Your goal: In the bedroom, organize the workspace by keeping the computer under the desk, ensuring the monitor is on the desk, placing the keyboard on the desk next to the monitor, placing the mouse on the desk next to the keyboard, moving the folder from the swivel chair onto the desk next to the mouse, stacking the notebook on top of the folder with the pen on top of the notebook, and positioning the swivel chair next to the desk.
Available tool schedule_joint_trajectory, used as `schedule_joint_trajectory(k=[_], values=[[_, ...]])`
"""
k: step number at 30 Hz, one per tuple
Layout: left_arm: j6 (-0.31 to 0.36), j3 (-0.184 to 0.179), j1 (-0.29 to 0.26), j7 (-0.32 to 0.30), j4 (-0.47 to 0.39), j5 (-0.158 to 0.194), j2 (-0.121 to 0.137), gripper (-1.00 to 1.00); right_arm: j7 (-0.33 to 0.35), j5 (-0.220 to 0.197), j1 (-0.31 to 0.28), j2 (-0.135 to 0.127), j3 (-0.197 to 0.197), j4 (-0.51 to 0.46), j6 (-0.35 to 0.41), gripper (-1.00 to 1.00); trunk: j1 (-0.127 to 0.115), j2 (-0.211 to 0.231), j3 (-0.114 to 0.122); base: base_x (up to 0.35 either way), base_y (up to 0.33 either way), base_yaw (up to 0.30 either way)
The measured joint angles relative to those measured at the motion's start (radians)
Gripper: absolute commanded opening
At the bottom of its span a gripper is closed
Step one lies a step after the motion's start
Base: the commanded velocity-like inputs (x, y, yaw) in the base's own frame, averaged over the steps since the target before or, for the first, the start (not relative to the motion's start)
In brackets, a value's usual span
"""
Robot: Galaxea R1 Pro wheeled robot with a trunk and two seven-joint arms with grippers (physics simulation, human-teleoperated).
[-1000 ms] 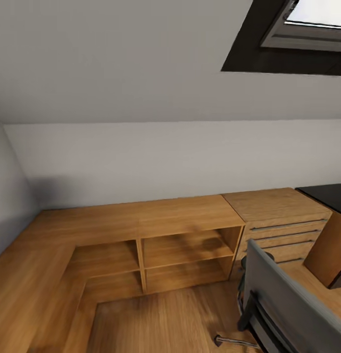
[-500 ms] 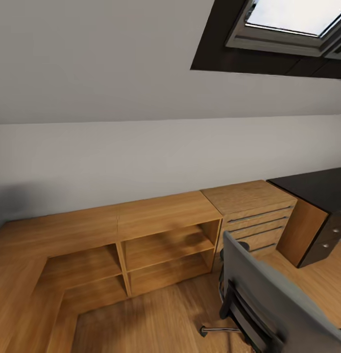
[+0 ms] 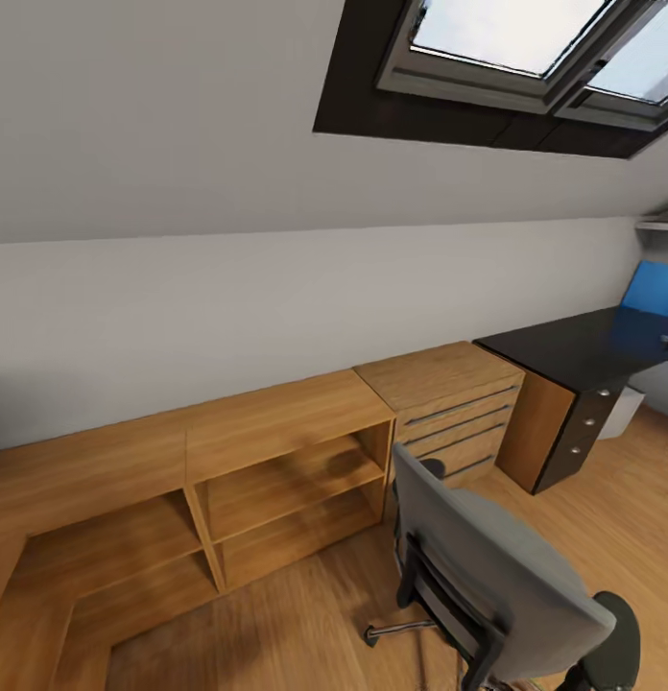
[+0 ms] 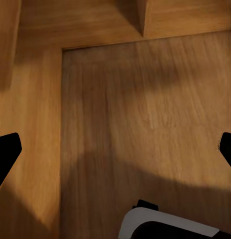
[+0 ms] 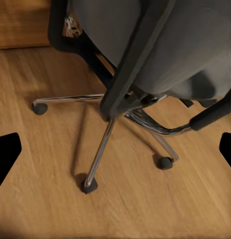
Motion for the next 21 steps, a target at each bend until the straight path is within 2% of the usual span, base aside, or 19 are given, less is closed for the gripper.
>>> schedule_joint_trajectory(k=[6,13,21], values=[[-0.001,0.0,0.0,0.0,0.0,0.0,0.0,1.0,0.0,0.0,0.0,0.0,0.0,0.0,0.0,1.0,0.0,0.0,-0.003,0.033,0.005,-0.286],[-0.001,0.0,0.0,0.001,0.0,0.0,0.0,1.0,0.0,0.0,0.0,0.0,0.0,0.0,0.0,1.0,0.0,0.0,-0.007,0.215,0.042,-0.286],[0.0,0.0,0.0,0.002,0.0,0.0,0.0,1.0,0.0,0.0,0.0,0.0,0.0,0.0,0.0,1.0,0.0,0.0,-0.011,0.122,0.004,-0.286]])
